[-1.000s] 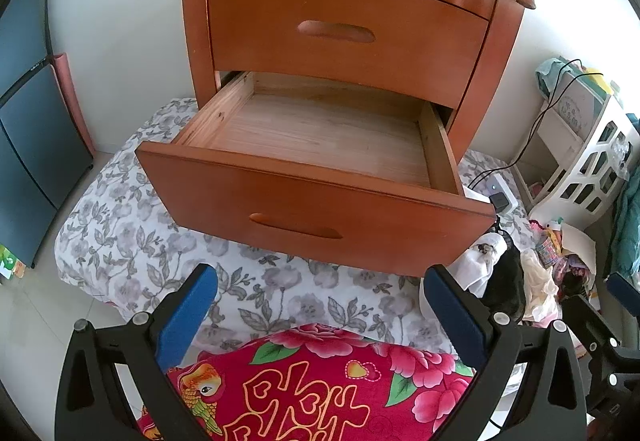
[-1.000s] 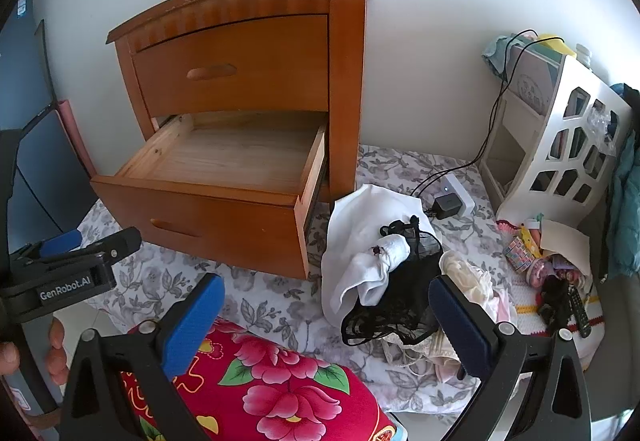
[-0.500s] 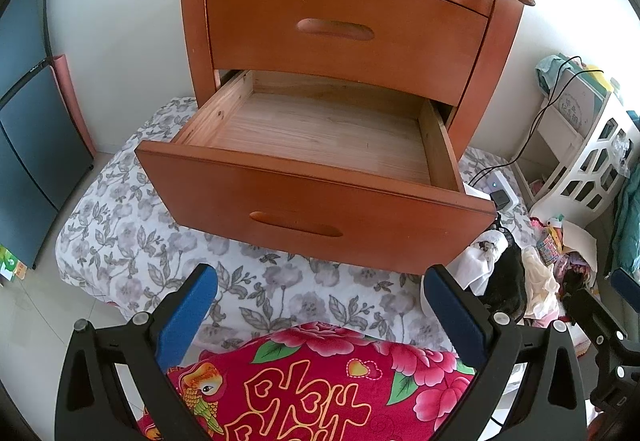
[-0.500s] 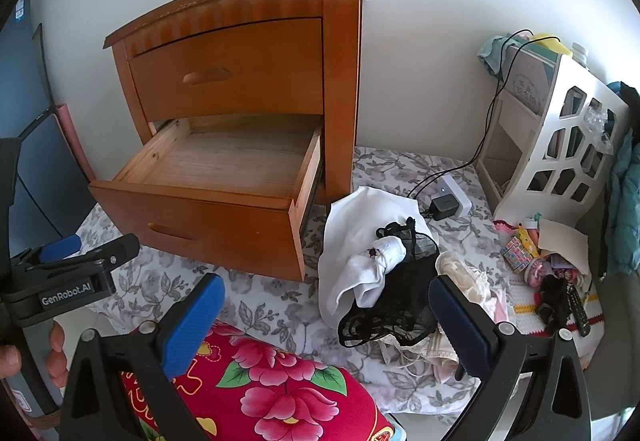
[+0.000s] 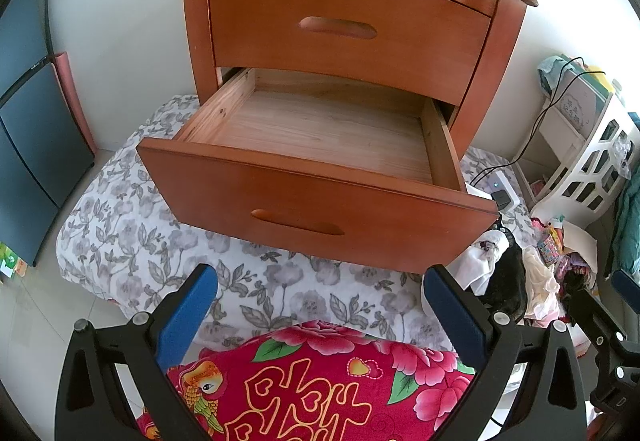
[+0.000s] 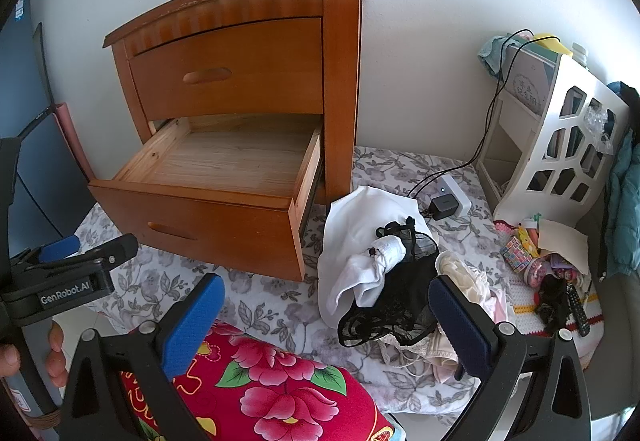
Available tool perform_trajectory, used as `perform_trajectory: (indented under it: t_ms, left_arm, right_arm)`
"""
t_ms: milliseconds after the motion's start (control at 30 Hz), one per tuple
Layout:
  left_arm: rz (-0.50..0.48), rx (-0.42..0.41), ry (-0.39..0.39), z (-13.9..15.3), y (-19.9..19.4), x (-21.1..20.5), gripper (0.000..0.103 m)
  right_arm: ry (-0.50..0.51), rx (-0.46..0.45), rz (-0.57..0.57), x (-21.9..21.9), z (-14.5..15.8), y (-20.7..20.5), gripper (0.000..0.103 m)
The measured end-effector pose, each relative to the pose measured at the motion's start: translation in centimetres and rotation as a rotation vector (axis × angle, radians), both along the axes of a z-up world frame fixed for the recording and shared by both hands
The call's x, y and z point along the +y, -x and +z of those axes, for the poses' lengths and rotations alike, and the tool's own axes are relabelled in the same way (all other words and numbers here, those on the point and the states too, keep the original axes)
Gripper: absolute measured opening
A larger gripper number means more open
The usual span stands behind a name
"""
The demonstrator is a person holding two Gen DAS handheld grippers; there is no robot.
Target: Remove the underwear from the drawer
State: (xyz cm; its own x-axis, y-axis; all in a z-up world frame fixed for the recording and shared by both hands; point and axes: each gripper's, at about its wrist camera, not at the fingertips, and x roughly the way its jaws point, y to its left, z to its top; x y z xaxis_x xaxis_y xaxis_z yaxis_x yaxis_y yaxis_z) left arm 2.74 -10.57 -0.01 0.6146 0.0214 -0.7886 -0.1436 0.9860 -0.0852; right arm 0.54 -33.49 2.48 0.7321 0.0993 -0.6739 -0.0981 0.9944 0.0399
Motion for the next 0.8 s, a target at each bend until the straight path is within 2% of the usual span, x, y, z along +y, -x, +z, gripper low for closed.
perform_trajectory:
  t_ms: [800]
  left_arm:
    - [0.017,-0.009,-0.011,0.17,0.21,-0.23,0.103]
  right_arm:
    - [0.001,0.002,0.004,-0.05,-0.08,-0.02,0.103]
